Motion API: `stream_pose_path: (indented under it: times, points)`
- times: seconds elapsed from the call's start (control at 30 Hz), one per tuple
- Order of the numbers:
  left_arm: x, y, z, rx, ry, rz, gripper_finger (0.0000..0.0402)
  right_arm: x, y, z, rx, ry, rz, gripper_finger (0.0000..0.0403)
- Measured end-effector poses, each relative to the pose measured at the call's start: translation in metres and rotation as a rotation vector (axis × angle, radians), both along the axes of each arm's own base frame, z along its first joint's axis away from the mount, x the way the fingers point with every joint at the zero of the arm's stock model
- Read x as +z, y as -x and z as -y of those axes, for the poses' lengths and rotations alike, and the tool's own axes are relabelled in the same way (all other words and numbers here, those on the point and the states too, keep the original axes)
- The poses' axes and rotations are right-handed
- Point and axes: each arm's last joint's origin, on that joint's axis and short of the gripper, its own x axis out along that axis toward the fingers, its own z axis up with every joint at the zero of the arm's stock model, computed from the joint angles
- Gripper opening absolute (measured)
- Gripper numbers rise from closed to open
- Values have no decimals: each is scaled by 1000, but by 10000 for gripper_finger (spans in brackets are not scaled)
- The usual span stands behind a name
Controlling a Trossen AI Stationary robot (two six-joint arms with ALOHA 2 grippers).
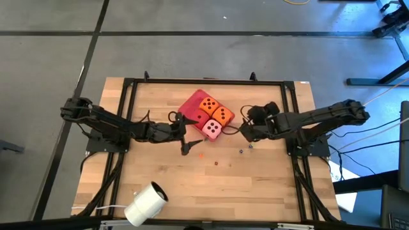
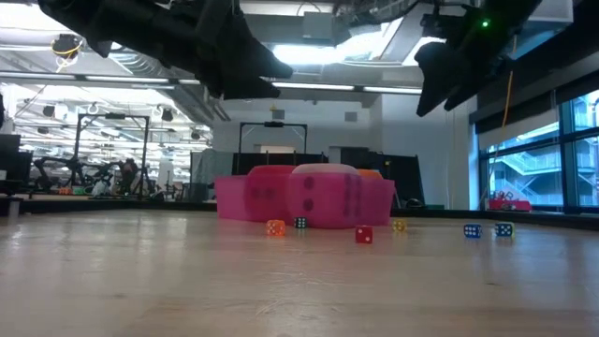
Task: Pick & Place Dice
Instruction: Put the small orange die into the red bin
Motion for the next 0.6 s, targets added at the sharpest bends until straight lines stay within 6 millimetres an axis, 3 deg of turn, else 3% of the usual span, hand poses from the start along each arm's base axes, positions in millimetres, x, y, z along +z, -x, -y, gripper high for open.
stream_pose_path:
  times: [0.23, 0.5, 0.6]
  points:
    - [0, 0, 0, 0, 1, 3, 400, -3, -4, -1, 65, 30, -73, 398]
    - [1, 0, -5, 70, 60, 23, 400, 1, -15, -3, 53, -7, 82, 398]
    - [-2, -1, -6, 16, 114, -1, 400, 2, -20, -5, 96, -56, 103, 398]
